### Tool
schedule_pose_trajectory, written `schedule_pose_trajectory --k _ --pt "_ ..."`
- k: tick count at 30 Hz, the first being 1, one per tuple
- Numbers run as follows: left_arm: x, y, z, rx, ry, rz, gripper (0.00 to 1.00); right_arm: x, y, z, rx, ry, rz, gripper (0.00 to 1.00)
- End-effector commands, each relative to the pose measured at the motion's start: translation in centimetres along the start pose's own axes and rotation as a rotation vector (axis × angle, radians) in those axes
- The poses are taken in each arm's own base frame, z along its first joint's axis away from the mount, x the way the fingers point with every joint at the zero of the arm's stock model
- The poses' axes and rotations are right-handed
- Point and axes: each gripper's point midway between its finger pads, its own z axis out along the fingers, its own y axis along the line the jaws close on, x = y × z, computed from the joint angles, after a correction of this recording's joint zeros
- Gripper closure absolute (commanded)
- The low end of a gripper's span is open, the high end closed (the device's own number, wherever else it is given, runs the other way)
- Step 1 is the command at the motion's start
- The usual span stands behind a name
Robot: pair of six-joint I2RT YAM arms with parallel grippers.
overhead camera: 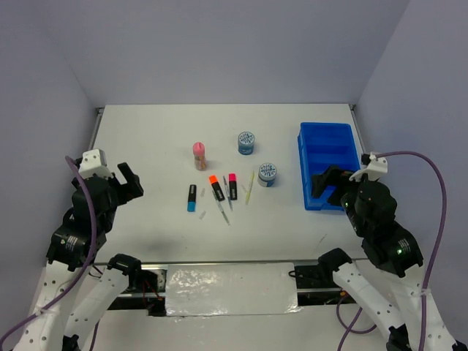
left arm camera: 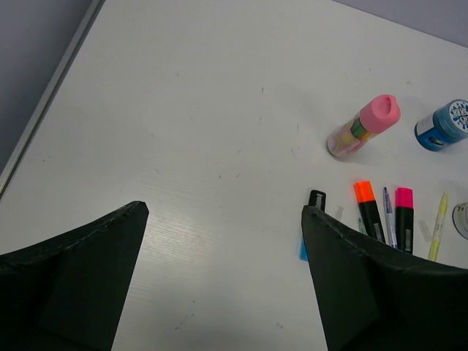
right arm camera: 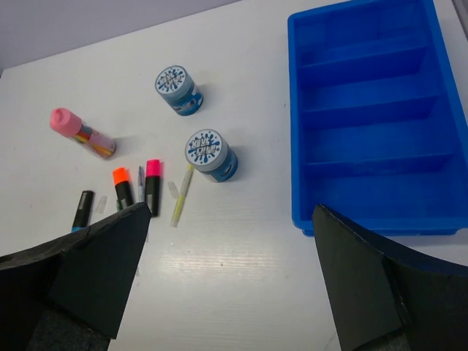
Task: Sort the stationery into containers
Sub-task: Pick up the pen from the center of the board.
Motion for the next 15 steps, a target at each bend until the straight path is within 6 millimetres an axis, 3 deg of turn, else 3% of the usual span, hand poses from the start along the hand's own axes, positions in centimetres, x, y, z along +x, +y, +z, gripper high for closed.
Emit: schedule_pose_trajectory --k 1,5,8,13,14,15 --pt "-0.7 -0.6 0.0 0.033 -0.033 -0.025 0.01 -0.3 -0.1 0.1 0.004 -0.012 -0.005 0.00" --pt "-0.5 -0.7 0.1 0.031 -0.029 -0.028 0.01 0.2 2.3 0.4 -0.124 0.007 0.004 0.00" --pt "-0.3 -0.8 0.3 0.036 -0.020 -0.026 0.01 0.9 4.6 1.8 -0.213 0.029 0.055 0.00" --pt "-0.1 -1.0 0.5 0.041 -0.008 -0.018 0.01 4.9 8.5 6.5 -0.214 0.216 0.093 0.00" --pt "-0.1 -1.0 0.6 0.042 -0.007 -0.017 0.01 7.0 9.0 8.1 -0.157 0.282 0.061 0.00" --pt "0.0 -1.1 0.6 0.042 -0.003 -0.014 0.01 6.6 9.4 8.9 -0.098 0.263 0.063 0.00"
